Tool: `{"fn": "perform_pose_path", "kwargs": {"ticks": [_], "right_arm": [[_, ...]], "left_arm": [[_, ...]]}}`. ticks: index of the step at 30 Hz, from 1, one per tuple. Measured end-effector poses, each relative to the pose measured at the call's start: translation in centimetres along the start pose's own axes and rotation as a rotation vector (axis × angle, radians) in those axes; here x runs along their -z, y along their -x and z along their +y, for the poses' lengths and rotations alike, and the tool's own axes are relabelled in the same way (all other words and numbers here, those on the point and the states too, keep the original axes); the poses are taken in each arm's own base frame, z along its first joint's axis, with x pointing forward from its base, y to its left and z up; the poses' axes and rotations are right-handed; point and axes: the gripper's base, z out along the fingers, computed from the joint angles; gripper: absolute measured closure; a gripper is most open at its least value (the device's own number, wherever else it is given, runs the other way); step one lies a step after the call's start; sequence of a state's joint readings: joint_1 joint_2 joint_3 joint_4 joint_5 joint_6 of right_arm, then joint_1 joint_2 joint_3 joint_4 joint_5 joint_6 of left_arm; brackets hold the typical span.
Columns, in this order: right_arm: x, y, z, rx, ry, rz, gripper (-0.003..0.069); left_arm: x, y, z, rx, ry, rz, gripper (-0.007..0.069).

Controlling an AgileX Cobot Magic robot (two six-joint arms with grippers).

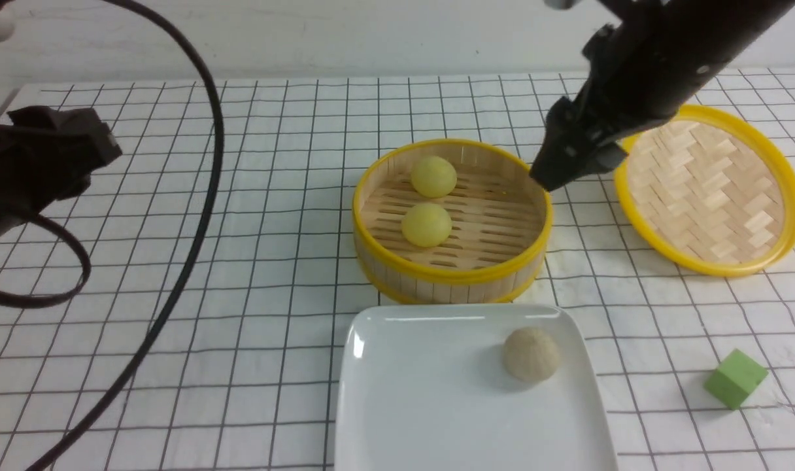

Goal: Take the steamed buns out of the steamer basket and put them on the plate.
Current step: Use the left arm to grab the steamed stuffed bun that is closest to it

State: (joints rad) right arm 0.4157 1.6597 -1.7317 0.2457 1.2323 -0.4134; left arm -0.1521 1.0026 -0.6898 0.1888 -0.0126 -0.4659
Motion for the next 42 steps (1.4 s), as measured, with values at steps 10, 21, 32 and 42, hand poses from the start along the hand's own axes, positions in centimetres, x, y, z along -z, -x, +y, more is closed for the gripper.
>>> {"fn": "perform_pose_path", "kwargs": {"ticks": [10,21,32,42], "right_arm": [[7.3,-1.7,2.5,-0.055,-0.029,-0.142,0.0101],[12.4,-6.3,5.5,-0.067,-0.034,-0.229,0.0101],[11.1,-9.1,6.1,-0.125,-0.014,-0.163,0.0101],[11.1,-9.1,6.2,-0.128,-0.01,-0.164,0.0101]], "left_arm": [[-5.8,-4.9,-5.9,-0.094,-0.29,0.07,0.0325],[-13.0,-6.9,-7.8,-0.124,-0.318,0.149,0.0325],[-17.5,-4.8,-9.4,-0.15,-0.231,0.256,0.0325],[-16.3,-6.6,-14.1,-0.148,-0.414,0.314,0.0325]]}}
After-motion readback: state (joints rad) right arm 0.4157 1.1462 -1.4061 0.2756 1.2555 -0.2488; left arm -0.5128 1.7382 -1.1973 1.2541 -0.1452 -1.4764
